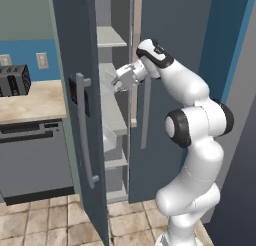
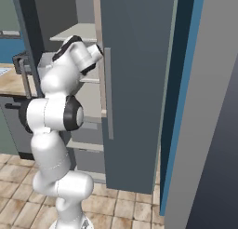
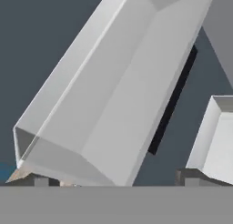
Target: Take the lemon wedge from the fridge and place it on the plate with fish on the dining counter.
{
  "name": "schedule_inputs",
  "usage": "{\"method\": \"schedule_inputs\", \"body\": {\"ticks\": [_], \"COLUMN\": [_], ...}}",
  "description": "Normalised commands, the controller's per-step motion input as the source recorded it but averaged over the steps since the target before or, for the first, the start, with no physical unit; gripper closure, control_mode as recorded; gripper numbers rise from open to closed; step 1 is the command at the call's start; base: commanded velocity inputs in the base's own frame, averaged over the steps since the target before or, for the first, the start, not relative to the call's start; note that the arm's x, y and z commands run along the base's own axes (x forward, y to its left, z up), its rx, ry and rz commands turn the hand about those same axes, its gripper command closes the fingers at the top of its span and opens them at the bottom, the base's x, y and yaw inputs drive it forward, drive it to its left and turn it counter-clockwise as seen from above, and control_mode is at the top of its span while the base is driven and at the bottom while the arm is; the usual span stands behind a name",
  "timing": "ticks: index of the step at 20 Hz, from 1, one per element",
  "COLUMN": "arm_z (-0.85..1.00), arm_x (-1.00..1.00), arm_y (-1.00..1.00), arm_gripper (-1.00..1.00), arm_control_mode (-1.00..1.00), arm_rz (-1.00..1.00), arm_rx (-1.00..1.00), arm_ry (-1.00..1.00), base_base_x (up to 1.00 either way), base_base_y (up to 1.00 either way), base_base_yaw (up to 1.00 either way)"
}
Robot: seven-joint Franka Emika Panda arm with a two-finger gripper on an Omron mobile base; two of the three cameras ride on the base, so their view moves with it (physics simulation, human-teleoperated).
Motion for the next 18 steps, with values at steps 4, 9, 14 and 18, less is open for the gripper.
{"method": "schedule_inputs", "body": {"ticks": [4, 9, 14, 18], "arm_z": [0.00, -0.03, -0.08, -0.13], "arm_x": [-0.07, 0.00, 0.00, 0.00], "arm_y": [1.00, 1.00, 1.00, 0.85], "arm_gripper": [-1.00, -1.00, -1.00, -1.00], "arm_control_mode": [-1.00, -1.00, -1.00, -1.00], "arm_rz": [0.07, 0.03, 0.01, 0.00], "arm_rx": [0.00, 0.00, 0.10, 0.13], "arm_ry": [0.00, 0.00, 0.00, 0.02], "base_base_x": [0.00, 0.00, 0.00, 0.00], "base_base_y": [0.00, 0.00, 0.00, 0.00], "base_base_yaw": [0.00, 0.00, 0.00, 0.00]}}
